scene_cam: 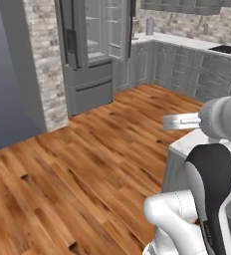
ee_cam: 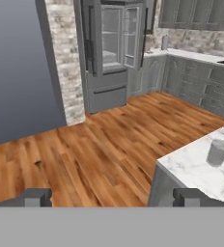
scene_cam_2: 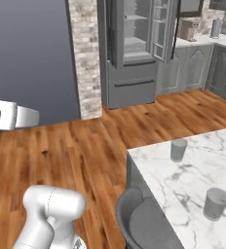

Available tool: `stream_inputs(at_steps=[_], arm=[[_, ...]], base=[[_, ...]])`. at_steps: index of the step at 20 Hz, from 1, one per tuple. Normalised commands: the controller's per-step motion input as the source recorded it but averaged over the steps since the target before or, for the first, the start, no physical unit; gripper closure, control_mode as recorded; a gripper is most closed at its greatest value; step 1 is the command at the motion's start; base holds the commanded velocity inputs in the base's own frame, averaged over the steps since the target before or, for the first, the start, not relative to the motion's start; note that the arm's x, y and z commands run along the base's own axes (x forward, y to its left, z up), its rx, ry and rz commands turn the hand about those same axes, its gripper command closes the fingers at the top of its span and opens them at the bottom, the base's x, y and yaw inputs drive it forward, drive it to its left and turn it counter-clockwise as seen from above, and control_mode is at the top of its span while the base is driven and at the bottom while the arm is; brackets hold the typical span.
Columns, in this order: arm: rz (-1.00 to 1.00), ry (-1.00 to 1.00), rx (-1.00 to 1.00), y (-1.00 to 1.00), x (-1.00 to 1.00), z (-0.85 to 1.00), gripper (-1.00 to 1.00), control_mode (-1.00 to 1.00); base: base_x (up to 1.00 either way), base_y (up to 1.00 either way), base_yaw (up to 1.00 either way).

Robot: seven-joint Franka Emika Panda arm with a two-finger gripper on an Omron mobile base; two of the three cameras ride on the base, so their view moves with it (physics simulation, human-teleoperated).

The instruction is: Take the cakes from the fridge and place them on the empty tray on the dining counter.

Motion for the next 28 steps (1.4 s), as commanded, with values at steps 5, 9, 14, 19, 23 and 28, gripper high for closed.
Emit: stream_inputs(at_steps=[5, 9, 14, 19, 23, 28], arm=[[0.0, 0.0, 0.0, 0.0, 0.0, 0.0, -1.0, 1.0], [0.0, 0.0, 0.0, 0.0, 0.0, 0.0, -1.0, 1.0], [0.0, 0.0, 0.0, 0.0, 0.0, 0.0, -1.0, 1.0], [0.0, 0.0, 0.0, 0.0, 0.0, 0.0, -1.0, 1.0], [0.0, 0.0, 0.0, 0.0, 0.0, 0.0, -1.0, 1.0], [0.0, 0.0, 0.0, 0.0, 0.0, 0.0, -1.0, 1.0]], base=[[0.68, 1.0, -0.14], [0.26, 1.0, 0.0], [0.85, 0.47, 0.07], [1.0, -0.1, 0.3], [1.0, -0.02, 0.34], [1.0, -0.07, 0.54]])
